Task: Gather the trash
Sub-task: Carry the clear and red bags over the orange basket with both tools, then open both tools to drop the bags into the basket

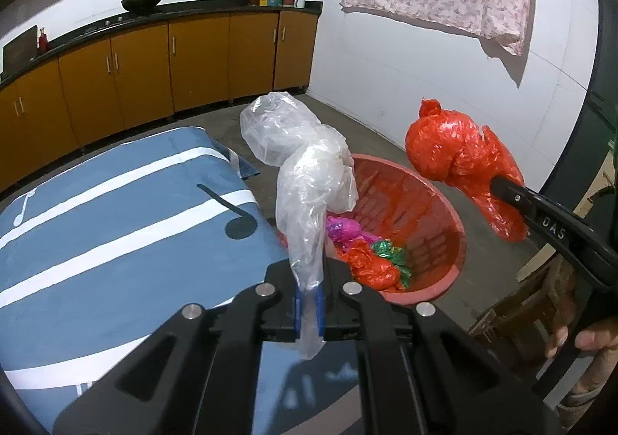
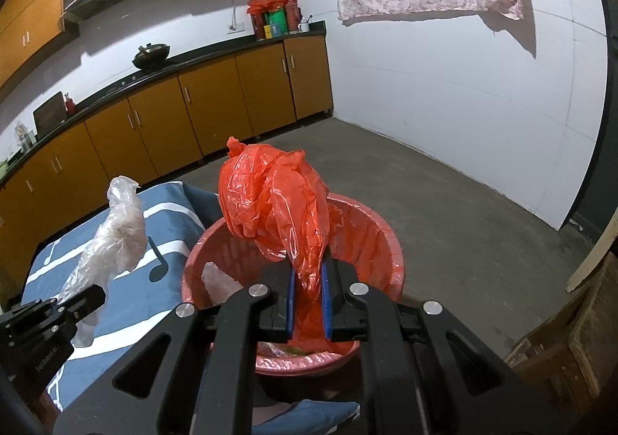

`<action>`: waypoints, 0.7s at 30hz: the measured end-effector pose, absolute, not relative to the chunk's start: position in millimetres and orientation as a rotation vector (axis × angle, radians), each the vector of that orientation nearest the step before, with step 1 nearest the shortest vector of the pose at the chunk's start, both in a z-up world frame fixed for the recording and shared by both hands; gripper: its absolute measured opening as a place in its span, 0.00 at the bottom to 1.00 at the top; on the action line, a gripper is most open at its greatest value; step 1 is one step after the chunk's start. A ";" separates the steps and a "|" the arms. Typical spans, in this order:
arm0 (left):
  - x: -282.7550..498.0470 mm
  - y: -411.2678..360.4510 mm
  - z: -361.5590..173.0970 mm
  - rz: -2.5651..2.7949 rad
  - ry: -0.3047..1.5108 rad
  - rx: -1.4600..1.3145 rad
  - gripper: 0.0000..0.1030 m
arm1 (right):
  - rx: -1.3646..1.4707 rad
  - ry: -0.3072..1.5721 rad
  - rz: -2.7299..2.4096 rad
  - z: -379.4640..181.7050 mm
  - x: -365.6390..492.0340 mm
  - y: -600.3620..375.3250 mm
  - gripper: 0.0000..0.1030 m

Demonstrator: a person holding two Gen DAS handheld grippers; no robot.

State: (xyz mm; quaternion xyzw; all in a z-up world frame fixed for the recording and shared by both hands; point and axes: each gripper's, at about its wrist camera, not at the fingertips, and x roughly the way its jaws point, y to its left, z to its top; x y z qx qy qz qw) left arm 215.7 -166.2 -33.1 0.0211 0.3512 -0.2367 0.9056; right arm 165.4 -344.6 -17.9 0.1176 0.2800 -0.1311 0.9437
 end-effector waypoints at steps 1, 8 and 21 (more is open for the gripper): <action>215.8 -165.4 -34.1 -0.493 0.727 0.044 0.07 | 0.241 0.571 -0.268 -17.4 166.4 -345.3 0.10; 220.3 -176.5 -37.3 -0.514 0.742 0.050 0.07 | 0.254 0.569 -0.282 -18.2 168.8 -342.2 0.10; 232.5 -206.1 -54.0 -0.567 0.771 0.051 0.07 | 0.301 0.578 -0.299 -26.9 182.8 -352.6 0.10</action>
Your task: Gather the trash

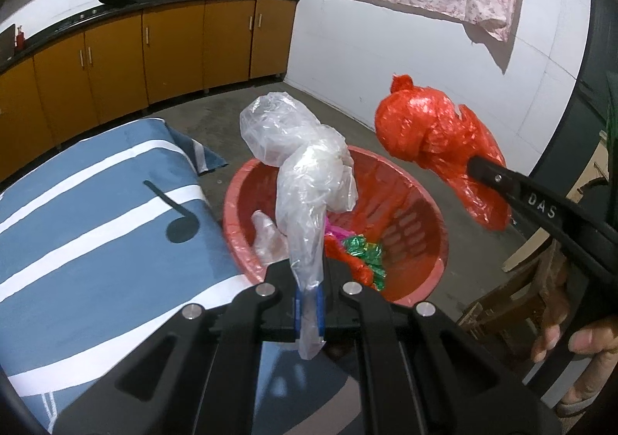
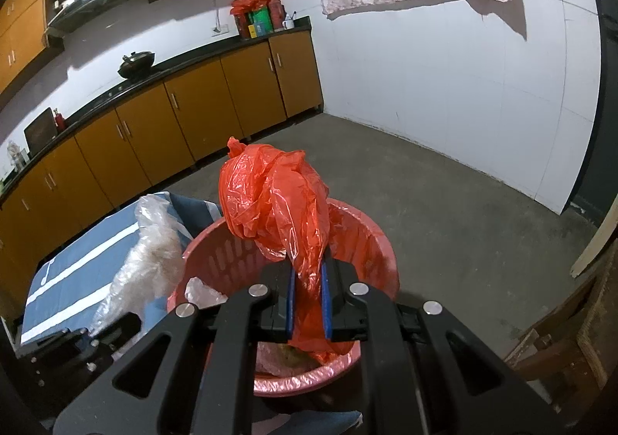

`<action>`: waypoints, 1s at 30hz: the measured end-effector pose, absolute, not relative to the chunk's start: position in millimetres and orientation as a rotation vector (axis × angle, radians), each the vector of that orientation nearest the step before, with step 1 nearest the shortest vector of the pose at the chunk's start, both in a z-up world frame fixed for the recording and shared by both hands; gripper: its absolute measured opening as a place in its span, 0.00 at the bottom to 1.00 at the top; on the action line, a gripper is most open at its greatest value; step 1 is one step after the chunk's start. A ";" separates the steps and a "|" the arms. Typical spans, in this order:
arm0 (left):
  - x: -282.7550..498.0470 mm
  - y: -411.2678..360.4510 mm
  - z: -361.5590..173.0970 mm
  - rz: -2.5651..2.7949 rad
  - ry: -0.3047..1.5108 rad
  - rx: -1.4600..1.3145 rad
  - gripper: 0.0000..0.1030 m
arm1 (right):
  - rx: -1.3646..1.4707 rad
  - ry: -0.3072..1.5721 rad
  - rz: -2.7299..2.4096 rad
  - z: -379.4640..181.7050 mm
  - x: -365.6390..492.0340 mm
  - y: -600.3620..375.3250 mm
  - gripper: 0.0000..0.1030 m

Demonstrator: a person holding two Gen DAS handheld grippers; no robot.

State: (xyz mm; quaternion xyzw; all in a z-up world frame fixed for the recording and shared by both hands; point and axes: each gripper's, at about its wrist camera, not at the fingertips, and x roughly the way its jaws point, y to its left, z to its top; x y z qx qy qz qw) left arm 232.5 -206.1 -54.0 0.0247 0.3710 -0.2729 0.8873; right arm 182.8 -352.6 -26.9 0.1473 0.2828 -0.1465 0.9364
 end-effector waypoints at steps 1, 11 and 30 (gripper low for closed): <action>233.7 -209.2 -54.9 -0.569 0.773 0.052 0.07 | 0.302 0.579 -0.299 -27.5 184.3 -352.5 0.10; 247.3 -219.9 -70.8 -0.550 0.817 0.049 0.37 | 0.349 0.608 -0.272 -42.4 185.2 -364.6 0.47; 168.6 -115.3 -23.0 -0.342 0.628 -0.020 0.96 | 0.143 0.453 -0.374 -18.3 72.6 -319.1 0.98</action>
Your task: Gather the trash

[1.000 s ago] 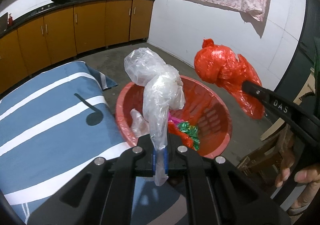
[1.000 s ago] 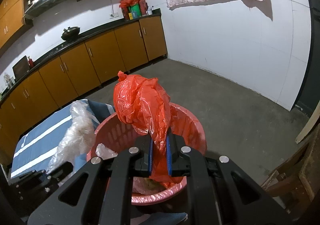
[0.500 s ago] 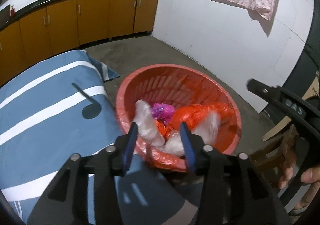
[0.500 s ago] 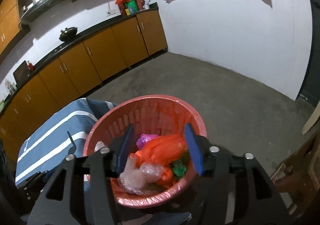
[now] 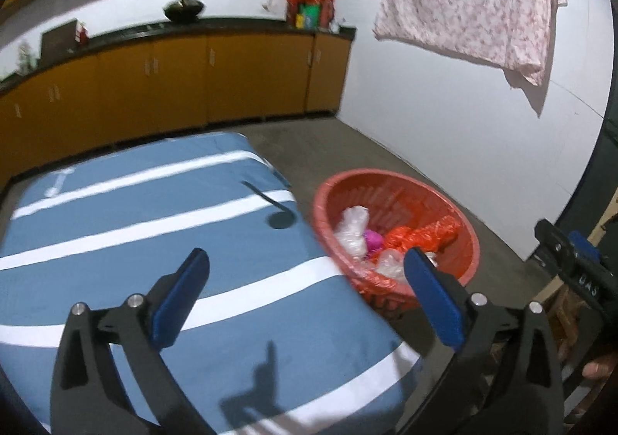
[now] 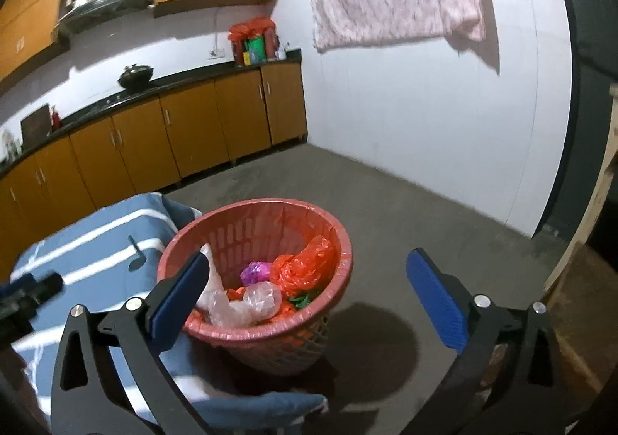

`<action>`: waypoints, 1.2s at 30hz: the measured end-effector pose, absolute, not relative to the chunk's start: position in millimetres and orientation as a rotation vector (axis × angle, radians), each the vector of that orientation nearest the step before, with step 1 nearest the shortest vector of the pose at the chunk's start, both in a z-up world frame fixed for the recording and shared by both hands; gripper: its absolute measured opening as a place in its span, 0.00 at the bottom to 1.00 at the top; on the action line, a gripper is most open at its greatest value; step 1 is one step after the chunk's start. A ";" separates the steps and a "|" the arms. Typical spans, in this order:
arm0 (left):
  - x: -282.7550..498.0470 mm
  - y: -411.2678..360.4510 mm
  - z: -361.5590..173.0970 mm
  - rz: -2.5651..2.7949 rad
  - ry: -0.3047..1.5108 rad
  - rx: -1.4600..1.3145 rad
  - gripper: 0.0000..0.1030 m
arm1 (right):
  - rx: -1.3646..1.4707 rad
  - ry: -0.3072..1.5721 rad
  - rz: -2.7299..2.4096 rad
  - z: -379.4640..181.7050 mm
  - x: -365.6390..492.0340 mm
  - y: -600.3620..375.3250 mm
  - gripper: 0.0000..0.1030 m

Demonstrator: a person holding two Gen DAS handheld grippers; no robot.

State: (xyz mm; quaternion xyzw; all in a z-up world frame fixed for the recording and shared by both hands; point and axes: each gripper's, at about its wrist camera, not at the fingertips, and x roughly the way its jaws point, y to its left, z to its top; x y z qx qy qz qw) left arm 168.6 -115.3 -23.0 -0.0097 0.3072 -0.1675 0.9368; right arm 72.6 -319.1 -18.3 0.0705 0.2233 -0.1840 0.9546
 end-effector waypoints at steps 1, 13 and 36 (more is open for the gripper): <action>159.5 -108.4 -19.2 -0.323 0.608 -0.012 0.96 | 0.131 0.450 -0.371 -16.9 69.0 -314.3 0.98; 71.6 -54.9 1.7 -0.136 0.454 0.073 0.96 | 0.071 0.408 -0.324 -3.6 19.3 -267.1 0.98; 2.4 -23.1 0.8 -0.073 0.439 0.036 0.96 | -0.037 0.391 -0.229 -8.0 -23.2 -195.1 0.98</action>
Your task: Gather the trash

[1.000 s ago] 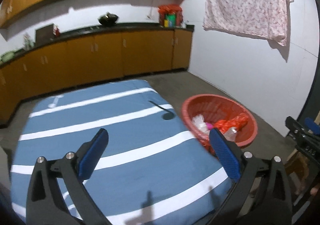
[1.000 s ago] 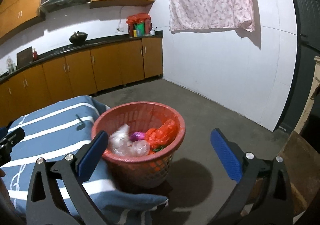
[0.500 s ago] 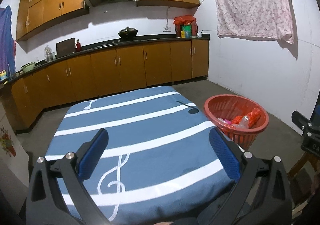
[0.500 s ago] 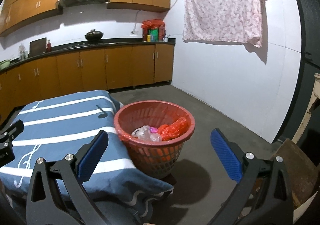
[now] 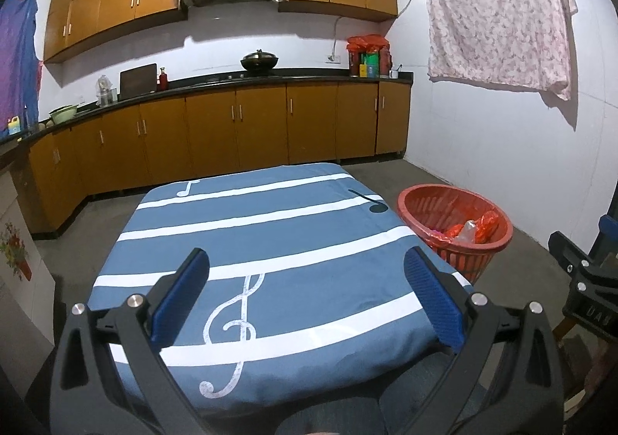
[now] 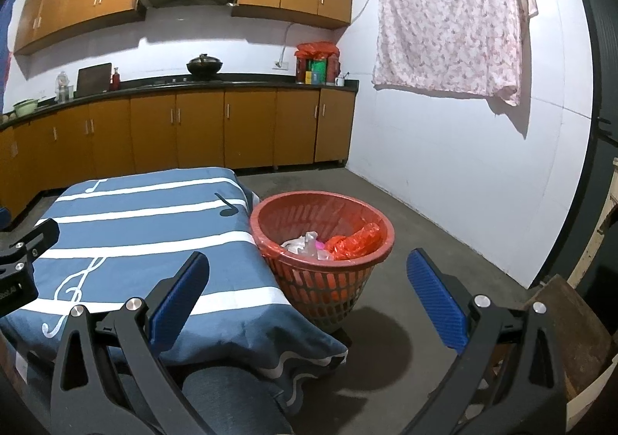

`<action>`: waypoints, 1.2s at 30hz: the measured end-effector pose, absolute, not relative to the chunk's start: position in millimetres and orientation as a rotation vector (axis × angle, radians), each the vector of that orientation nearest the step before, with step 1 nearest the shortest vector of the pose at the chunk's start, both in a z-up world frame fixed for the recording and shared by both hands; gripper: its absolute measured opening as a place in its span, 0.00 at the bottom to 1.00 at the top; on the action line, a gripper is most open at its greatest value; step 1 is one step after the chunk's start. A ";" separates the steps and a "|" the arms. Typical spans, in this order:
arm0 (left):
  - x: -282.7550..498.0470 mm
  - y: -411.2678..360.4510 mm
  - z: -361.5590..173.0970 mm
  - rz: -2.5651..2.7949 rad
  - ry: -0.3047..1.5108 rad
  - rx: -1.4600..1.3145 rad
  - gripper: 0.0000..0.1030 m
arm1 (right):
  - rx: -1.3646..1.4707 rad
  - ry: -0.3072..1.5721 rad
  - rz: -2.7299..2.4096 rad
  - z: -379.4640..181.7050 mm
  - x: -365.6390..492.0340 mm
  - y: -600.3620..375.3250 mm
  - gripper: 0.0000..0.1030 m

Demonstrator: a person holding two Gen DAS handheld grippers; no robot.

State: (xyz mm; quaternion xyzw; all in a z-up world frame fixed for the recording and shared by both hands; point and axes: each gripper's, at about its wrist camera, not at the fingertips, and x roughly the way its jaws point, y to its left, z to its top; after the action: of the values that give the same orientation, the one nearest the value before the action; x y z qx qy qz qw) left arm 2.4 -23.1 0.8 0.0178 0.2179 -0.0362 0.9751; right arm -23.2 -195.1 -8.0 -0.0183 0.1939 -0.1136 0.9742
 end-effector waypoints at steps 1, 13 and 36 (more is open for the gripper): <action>0.5 -22.4 1.1 -0.070 0.435 0.035 0.96 | -0.039 0.390 -0.227 -8.2 -23.8 -193.7 0.98; -9.7 -14.8 -5.4 -0.063 0.451 0.017 0.96 | -0.020 0.409 -0.215 -13.4 -27.1 -187.8 0.98; -15.1 -16.4 -7.3 -0.064 0.461 0.006 0.96 | -0.001 0.429 -0.214 -18.8 -31.3 -189.1 0.98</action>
State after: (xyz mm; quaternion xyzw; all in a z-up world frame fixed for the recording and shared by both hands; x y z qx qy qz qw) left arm -15.1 -16.4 -7.3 0.0027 0.2284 -0.0318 0.9731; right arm -31.3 -189.1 -18.8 -0.0007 0.2124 -0.1059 0.9714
